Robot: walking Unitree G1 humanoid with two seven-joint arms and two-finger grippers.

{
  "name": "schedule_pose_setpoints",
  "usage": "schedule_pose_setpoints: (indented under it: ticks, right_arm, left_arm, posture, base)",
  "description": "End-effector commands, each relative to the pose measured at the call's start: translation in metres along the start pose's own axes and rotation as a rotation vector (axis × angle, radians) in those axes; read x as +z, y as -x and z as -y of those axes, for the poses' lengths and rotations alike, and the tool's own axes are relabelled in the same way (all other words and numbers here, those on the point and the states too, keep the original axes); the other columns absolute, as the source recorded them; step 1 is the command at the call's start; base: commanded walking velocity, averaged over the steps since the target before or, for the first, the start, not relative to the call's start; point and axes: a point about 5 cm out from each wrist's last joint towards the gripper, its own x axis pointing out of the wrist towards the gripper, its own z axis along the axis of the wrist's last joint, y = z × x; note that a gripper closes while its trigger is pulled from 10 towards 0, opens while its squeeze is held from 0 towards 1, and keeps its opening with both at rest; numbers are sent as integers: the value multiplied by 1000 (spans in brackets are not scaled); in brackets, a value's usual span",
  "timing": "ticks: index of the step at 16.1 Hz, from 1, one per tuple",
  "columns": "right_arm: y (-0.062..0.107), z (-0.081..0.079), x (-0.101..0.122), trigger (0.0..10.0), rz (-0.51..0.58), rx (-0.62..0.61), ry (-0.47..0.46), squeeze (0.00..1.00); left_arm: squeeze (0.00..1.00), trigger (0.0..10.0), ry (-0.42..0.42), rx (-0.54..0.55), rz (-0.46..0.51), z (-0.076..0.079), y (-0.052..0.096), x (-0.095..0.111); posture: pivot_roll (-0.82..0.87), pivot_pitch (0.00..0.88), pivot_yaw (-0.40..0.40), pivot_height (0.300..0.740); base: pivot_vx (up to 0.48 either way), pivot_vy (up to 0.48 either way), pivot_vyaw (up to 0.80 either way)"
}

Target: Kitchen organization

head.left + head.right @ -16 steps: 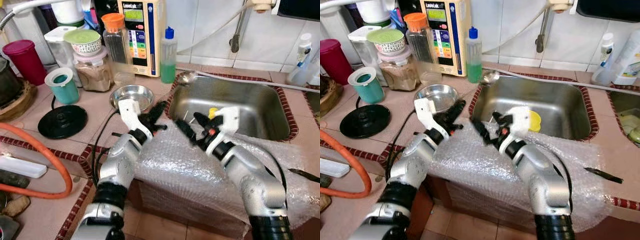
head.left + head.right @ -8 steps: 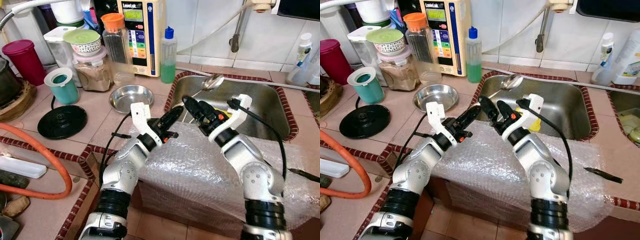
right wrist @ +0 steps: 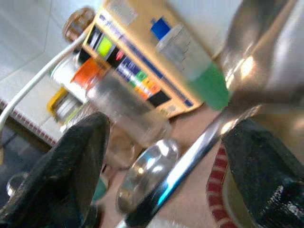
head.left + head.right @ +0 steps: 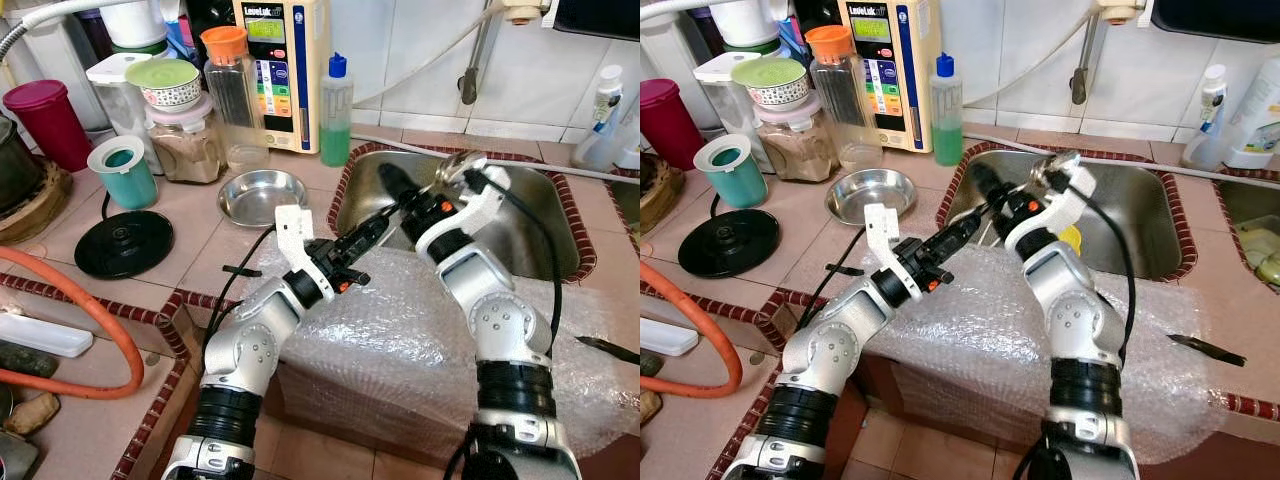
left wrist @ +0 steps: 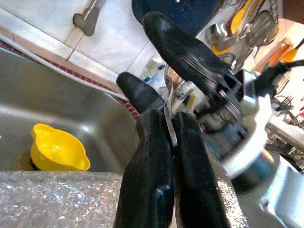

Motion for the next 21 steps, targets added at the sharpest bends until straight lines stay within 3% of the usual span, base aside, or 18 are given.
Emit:
schedule_pose_setpoints:
  ticks: [1, 7, 14, 21]
  right_arm:
    - [-2, -1, 6, 0, 27, -13, -6, 0]
    - [1, 6, 1, 0, 11, -44, -25, 0]
    - [-2, 0, -10, 0, -49, 12, -107, 0]
    - [3, 12, -1, 0, -1, -54, -111, 0]
  left_arm:
    - [0, 0, -7, 3, 26, 1, 1, 5]
    - [0, 0, 4, 35, 45, -1, 1, 8]
    - [0, 0, 49, 0, 19, 4, 0, 2]
    - [0, 0, 26, 46, 37, -5, 5, 10]
  posture:
    - [-63, 0, 66, 740]
    - [-69, 0, 61, 740]
    - [-71, 0, 58, 740]
    - [-65, 0, 58, 740]
  base:
    - [0, 0, 0]
    - [0, 0, 0]
    - [0, 0, 0]
    - [0, 0, 0]
